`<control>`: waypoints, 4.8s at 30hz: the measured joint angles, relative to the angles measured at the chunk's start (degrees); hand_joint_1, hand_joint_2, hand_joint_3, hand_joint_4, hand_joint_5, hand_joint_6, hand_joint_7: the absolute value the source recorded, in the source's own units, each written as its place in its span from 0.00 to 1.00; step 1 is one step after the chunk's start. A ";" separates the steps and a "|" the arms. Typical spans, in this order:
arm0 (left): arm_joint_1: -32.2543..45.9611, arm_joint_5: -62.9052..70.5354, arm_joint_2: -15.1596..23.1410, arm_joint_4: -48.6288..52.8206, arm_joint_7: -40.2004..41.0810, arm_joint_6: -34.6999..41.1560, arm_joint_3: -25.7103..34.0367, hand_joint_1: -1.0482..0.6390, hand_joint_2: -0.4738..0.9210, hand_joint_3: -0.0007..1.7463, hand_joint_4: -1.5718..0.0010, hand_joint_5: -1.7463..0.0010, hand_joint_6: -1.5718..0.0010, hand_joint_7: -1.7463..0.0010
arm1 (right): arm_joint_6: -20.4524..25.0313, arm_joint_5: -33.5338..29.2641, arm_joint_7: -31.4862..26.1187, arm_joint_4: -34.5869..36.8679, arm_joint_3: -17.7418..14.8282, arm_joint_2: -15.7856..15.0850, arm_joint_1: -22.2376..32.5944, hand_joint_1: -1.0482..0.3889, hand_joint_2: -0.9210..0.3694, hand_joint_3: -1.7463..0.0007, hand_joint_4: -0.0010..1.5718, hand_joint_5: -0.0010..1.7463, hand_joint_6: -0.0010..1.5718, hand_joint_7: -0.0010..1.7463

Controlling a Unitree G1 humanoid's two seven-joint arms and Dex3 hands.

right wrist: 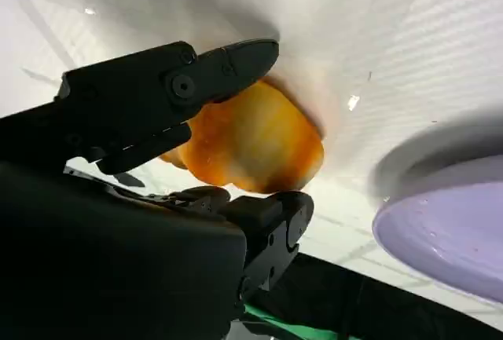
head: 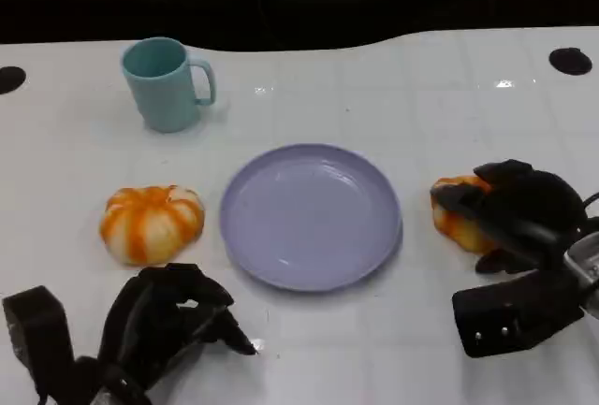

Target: Grasp the bread from the table and place it into the plate.

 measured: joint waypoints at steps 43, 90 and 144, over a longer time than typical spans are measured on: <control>0.56 0.01 -0.33 -0.72 -0.01 0.10 -0.13 0.00 0.82 0.00 0.00 0.64 0.00 0.80 | -12.78 7.56 -37.24 18.05 4.88 7.32 -7.78 0.68 0.47 0.33 0.64 1.00 0.48 1.00; 1.00 0.11 -0.18 -1.15 0.00 -0.66 -1.14 0.00 0.83 0.00 0.00 0.65 0.00 0.80 | -11.49 11.43 -10.65 16.67 7.10 20.70 -14.44 0.25 0.00 0.85 0.13 0.17 0.24 0.00; 1.69 0.00 -1.02 -2.38 1.10 -0.06 -1.47 0.00 0.83 0.00 0.00 0.65 0.00 0.81 | -29.39 50.47 21.47 -28.72 -19.57 2.60 29.78 0.41 0.00 0.85 0.38 0.99 0.35 0.84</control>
